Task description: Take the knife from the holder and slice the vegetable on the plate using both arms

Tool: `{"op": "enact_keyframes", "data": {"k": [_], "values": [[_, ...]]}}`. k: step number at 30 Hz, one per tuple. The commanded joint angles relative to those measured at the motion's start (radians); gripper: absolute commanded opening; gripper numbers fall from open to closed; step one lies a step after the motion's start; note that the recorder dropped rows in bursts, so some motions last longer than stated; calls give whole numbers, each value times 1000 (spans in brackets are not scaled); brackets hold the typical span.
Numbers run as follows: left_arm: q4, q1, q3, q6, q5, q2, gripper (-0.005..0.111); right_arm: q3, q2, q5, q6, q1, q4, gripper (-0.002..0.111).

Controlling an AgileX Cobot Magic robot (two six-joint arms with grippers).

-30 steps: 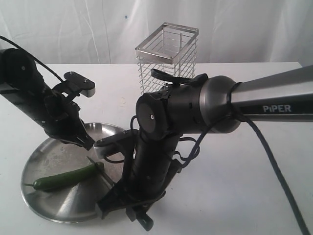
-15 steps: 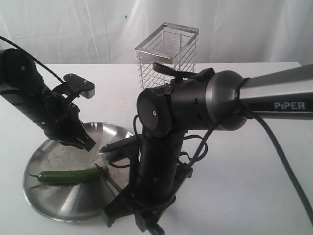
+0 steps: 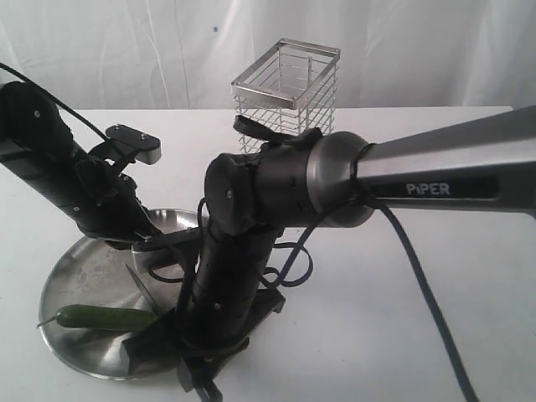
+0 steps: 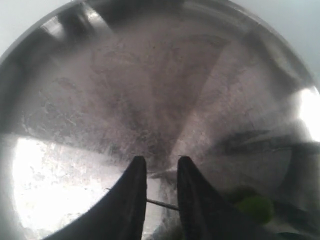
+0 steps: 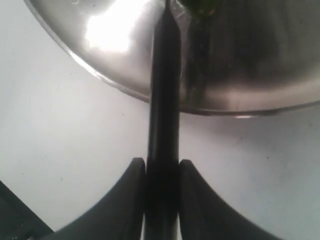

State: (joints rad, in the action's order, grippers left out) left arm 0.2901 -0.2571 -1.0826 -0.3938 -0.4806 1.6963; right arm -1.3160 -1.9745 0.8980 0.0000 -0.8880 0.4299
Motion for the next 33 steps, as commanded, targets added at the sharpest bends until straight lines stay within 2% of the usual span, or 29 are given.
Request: {"op": "enact_keyframes", "data": {"k": [1, 9, 19, 28, 33], "values": [[42, -7, 6, 9, -38, -10, 29, -14, -39, -25, 28, -1, 8, 0], [46, -7, 6, 9, -49, -10, 29, -26, -39, -54, 44, -1, -7, 0], [51, -7, 6, 16, -122, -10, 29, -86, -39, -30, 193, 7, -242, 0], [57, -7, 6, 20, -132, -28, 29, -172, -37, -23, 205, 22, -246, 0], [53, -7, 6, 20, -128, -33, 29, -172, -31, 55, 205, 18, -237, 0]]}}
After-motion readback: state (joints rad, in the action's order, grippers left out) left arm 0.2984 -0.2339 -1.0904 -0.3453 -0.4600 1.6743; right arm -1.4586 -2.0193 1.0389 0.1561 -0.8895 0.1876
